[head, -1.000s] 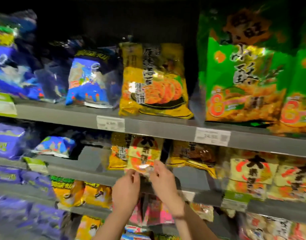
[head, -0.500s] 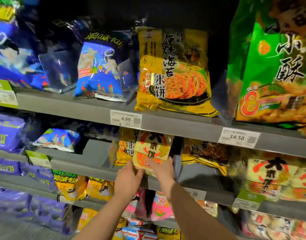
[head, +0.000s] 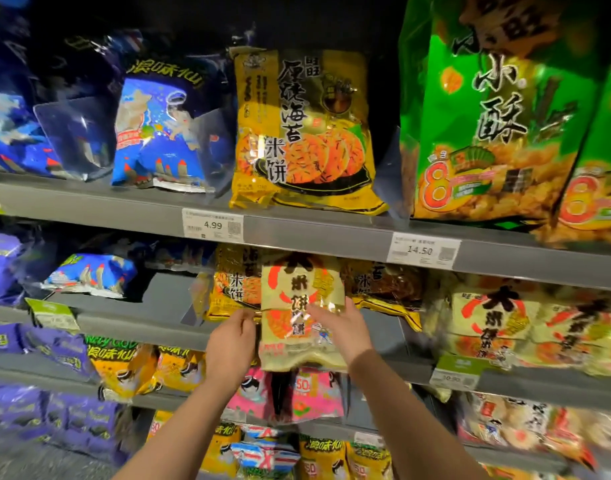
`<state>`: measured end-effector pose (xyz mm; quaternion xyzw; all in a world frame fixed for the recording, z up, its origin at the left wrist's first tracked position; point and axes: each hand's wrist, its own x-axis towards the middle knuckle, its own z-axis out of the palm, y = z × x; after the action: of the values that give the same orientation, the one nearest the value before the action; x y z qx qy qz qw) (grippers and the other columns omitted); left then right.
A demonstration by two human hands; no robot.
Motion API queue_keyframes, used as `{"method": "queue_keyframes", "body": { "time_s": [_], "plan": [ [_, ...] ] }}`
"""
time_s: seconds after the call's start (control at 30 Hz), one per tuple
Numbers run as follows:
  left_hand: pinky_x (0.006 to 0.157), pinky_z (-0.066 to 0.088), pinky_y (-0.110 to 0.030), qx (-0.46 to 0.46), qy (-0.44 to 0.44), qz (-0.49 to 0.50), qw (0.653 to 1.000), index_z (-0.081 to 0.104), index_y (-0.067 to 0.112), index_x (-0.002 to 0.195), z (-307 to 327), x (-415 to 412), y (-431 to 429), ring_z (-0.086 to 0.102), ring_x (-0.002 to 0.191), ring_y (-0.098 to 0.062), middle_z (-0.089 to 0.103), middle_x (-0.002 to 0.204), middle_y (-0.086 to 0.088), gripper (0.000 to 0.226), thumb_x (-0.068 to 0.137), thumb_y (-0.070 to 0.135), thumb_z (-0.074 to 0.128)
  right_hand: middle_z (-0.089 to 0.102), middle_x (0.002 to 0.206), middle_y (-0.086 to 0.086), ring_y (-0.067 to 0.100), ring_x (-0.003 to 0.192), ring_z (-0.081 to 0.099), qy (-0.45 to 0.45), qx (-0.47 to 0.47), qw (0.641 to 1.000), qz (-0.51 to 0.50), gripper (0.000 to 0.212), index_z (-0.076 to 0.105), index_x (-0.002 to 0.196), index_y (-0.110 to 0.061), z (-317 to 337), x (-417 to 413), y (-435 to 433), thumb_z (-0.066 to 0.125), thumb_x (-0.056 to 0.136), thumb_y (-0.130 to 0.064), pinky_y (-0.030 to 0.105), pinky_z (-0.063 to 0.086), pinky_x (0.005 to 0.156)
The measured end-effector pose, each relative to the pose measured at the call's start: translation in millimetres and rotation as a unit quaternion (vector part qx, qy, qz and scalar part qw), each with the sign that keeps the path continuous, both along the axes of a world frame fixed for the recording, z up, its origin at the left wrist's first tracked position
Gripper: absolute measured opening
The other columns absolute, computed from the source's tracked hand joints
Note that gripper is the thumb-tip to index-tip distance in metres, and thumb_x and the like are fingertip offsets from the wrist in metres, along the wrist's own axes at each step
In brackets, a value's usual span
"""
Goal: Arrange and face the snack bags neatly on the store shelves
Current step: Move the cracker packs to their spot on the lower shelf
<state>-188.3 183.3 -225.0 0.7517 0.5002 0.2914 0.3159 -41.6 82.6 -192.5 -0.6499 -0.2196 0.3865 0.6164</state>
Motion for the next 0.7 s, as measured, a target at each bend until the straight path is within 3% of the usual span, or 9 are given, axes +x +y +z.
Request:
{"method": "queue_keyframes", "body": {
  "time_s": [0.03, 0.13, 0.23, 0.3, 0.4, 0.47, 0.53, 0.6, 0.7],
  "plan": [
    [0.058, 0.037, -0.033, 0.006, 0.003, 0.002, 1.0, 0.06, 0.012, 0.101, 2.2, 4.8, -3.5, 0.06, 0.077, -0.029, 0.067, 0.084, -0.008, 0.022, 0.094, 0.016, 0.04, 0.054, 0.122, 0.004, 0.024, 0.12, 0.053, 0.01, 0.006, 1.0, 0.014, 0.069, 0.034, 0.14, -0.009, 0.5, 7.6, -13.3, 0.07, 0.081, -0.014, 0.018, 0.045, 0.09],
    [0.063, 0.039, -0.033, 0.036, -0.036, -0.019, 0.999, 0.06, 0.01, 0.1, 9.9, 24.7, -26.8, 0.059, 0.082, -0.028, 0.061, 0.084, -0.001, 0.02, 0.095, 0.015, 0.041, 0.067, 0.089, -0.004, 0.003, 0.077, 0.068, 0.012, 0.012, 0.999, 0.031, 0.037, 0.056, 0.117, -0.008, -10.5, 30.7, -47.8, 0.065, 0.082, 0.001, 0.006, 0.048, 0.057],
    [0.064, 0.036, -0.032, 0.054, -0.098, -0.053, 0.992, 0.061, 0.01, 0.097, 17.4, 51.3, -64.9, 0.054, 0.077, -0.022, 0.059, 0.083, 0.002, 0.025, 0.096, 0.02, 0.038, 0.072, 0.08, -0.012, 0.005, 0.078, 0.068, 0.0, 0.004, 1.0, 0.029, 0.032, 0.06, 0.106, -0.021, -19.4, 46.2, -82.6, 0.07, 0.08, -0.006, 0.01, 0.049, 0.061],
    [0.064, 0.036, -0.033, 0.062, -0.124, -0.064, 0.988, 0.06, 0.012, 0.093, 17.1, 70.8, -90.2, 0.054, 0.077, -0.023, 0.06, 0.082, 0.001, 0.033, 0.091, 0.03, 0.033, 0.07, 0.073, -0.019, -0.001, 0.068, 0.066, 0.004, -0.001, 1.0, 0.018, 0.025, 0.058, 0.096, -0.024, -15.5, 56.9, -108.7, 0.067, 0.083, -0.005, 0.009, 0.048, 0.057],
    [0.063, 0.033, -0.031, 0.051, -0.154, -0.092, 0.982, 0.06, 0.014, 0.088, 16.0, 97.1, -127.8, 0.053, 0.074, -0.023, 0.06, 0.079, 0.0, 0.032, 0.088, 0.031, 0.033, 0.063, 0.06, -0.01, 0.002, 0.052, 0.059, 0.015, 0.005, 1.0, 0.002, 0.034, 0.045, 0.075, -0.022, -7.6, 80.3, -157.5, 0.074, 0.073, -0.004, 0.009, 0.044, 0.044],
    [0.062, 0.03, -0.029, 0.057, -0.151, -0.109, 0.981, 0.062, 0.012, 0.089, 13.0, 115.3, -151.6, 0.055, 0.074, -0.023, 0.061, 0.078, 0.0, 0.027, 0.093, 0.025, 0.038, 0.068, 0.059, -0.008, 0.004, 0.057, 0.065, 0.009, 0.024, 0.999, 0.02, 0.039, 0.053, 0.088, -0.018, -15.3, 102.7, -194.6, 0.076, 0.057, -0.014, 0.012, 0.048, 0.051],
    [0.063, 0.031, -0.028, 0.056, -0.122, -0.108, 0.985, 0.064, 0.01, 0.093, 7.6, 127.7, -167.0, 0.057, 0.077, -0.022, 0.064, 0.082, -0.001, 0.028, 0.094, 0.023, 0.04, 0.074, 0.08, -0.002, 0.012, 0.077, 0.07, 0.027, 0.043, 0.998, 0.028, 0.07, 0.057, 0.105, -0.014, -24.9, 123.2, -227.8, 0.086, 0.043, -0.026, 0.021, 0.053, 0.065],
    [0.063, 0.036, -0.031, 0.055, -0.108, -0.108, 0.987, 0.064, 0.011, 0.093, 3.4, 144.2, -189.2, 0.06, 0.077, -0.025, 0.066, 0.081, -0.003, 0.035, 0.087, 0.03, 0.035, 0.073, 0.103, 0.007, 0.023, 0.096, 0.068, 0.031, 0.067, 0.997, 0.019, 0.085, 0.057, 0.115, -0.016, -23.4, 143.5, -267.1, 0.091, 0.038, -0.035, 0.025, 0.054, 0.076],
    [0.066, 0.045, -0.04, 0.029, -0.099, -0.125, 0.987, 0.062, 0.017, 0.094, -1.1, 178.8, -230.1, 0.062, 0.076, -0.028, 0.068, 0.079, -0.007, 0.026, 0.095, 0.028, 0.038, 0.07, 0.11, 0.01, 0.024, 0.101, 0.067, 0.037, 0.083, 0.996, -0.021, 0.092, 0.055, 0.12, -0.015, -19.7, 180.1, -322.7, 0.092, 0.039, -0.036, 0.024, 0.054, 0.075]
  ]
}}
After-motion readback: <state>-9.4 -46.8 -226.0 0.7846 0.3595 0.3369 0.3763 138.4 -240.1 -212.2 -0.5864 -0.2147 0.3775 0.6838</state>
